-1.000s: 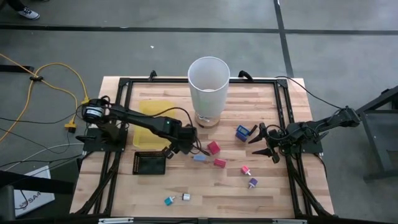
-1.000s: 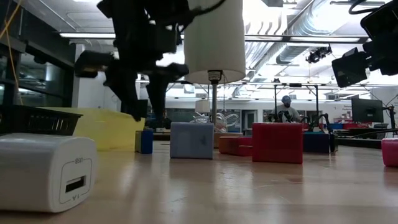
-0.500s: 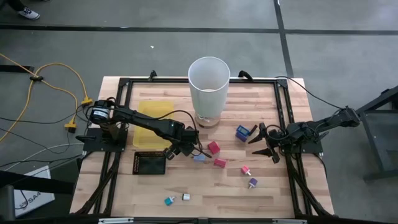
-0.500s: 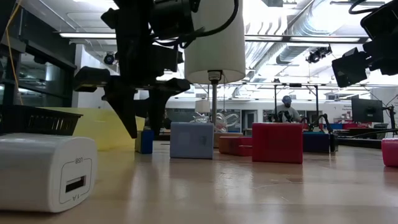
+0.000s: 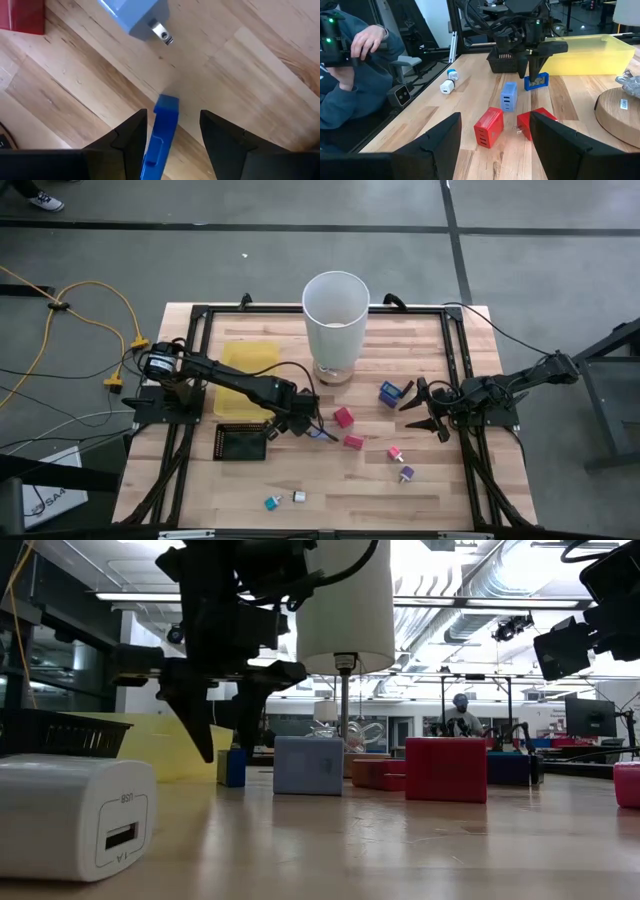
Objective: Pick & Place Office items
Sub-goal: Put the left blue digital clock into the black bin
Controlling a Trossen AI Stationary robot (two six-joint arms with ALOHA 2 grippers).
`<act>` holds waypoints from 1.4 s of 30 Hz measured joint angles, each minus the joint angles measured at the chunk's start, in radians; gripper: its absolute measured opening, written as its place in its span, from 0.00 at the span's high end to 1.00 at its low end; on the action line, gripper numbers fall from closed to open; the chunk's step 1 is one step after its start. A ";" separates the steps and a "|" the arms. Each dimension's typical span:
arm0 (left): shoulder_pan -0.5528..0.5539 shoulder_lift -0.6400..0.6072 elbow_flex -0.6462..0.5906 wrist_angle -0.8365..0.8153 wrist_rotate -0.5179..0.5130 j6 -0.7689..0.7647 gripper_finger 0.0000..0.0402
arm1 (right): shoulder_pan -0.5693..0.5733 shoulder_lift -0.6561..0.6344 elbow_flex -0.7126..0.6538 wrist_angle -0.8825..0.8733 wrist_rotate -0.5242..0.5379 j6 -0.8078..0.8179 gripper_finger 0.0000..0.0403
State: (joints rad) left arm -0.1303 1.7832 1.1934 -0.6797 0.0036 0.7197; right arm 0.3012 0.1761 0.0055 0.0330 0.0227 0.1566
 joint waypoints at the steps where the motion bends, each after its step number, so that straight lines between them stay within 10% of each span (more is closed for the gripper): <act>1: 0.000 0.000 0.000 0.000 0.000 0.000 0.57 | 0.000 0.000 0.000 0.000 0.000 0.000 0.45; 17: 0.001 0.000 0.000 0.004 0.000 -0.002 0.84 | 0.000 0.000 0.000 0.000 0.000 0.000 0.45; 42: 0.001 -0.025 0.002 -0.001 -0.002 -0.013 0.86 | 0.000 0.000 0.000 0.000 0.000 0.000 0.45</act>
State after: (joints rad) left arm -0.1291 1.7580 1.1954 -0.6810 0.0021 0.7070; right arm 0.3012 0.1758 0.0052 0.0331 0.0227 0.1566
